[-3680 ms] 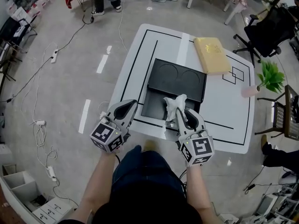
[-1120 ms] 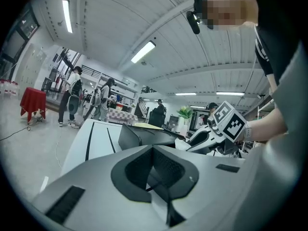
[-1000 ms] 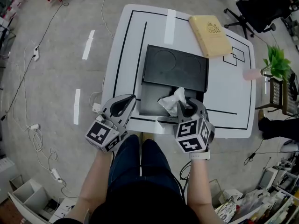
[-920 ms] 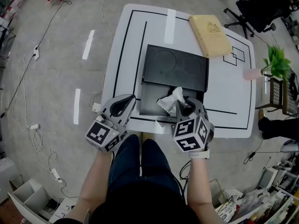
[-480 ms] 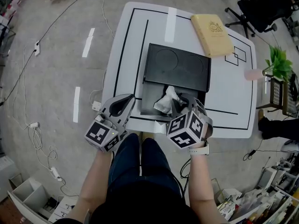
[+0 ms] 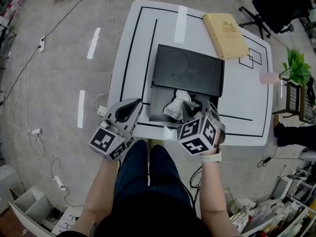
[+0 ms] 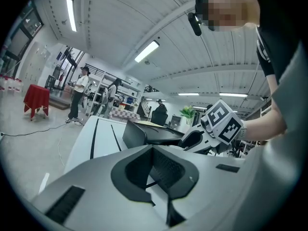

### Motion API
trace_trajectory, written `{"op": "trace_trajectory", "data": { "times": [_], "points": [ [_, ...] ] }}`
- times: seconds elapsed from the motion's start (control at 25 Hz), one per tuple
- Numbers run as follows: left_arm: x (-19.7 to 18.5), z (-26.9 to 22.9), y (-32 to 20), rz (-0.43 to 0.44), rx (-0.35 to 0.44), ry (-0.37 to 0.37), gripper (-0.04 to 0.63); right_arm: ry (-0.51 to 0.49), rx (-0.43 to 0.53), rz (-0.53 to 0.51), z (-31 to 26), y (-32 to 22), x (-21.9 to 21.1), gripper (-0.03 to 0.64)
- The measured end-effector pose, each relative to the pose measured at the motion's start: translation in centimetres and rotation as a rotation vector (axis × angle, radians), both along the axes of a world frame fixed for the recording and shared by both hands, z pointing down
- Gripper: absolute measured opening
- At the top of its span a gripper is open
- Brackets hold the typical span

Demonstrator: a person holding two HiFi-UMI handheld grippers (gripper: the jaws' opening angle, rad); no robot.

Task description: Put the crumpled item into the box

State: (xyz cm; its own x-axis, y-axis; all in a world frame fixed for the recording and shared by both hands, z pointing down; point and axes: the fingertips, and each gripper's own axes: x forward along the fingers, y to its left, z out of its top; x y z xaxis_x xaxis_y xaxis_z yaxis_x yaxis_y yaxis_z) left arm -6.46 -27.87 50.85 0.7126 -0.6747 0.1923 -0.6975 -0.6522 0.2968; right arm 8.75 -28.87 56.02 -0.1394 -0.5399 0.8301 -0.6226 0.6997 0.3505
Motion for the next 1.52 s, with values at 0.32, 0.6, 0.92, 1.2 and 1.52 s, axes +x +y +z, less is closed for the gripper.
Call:
{"op": "trace_trajectory", "data": {
  "times": [0.32,0.6,0.92,1.2,1.52],
  "points": [
    [0.5,0.0,0.0,0.006,-0.003,0.004,0.003,-0.069,0.032,0.080,-1.0,0.2,1.8,0.137],
    [1.1,0.0,0.2,0.018,-0.002,0.004,0.003,-0.118,0.057,0.125,-1.8,0.6,3.0,0.137],
    [1.5,-0.6,0.4,0.026,0.007,0.006,0.003,-0.193,0.109,0.160,-3.2,1.0,3.2,0.089],
    [2.0,-1.7,0.5,0.034,0.025,0.006,0.003,-0.281,0.153,0.202,-4.6,1.4,3.7,0.055],
    [2.5,-2.9,0.4,0.039,0.040,0.014,0.003,-0.359,0.164,0.226,-5.8,1.9,3.6,0.014]
  ]
}}
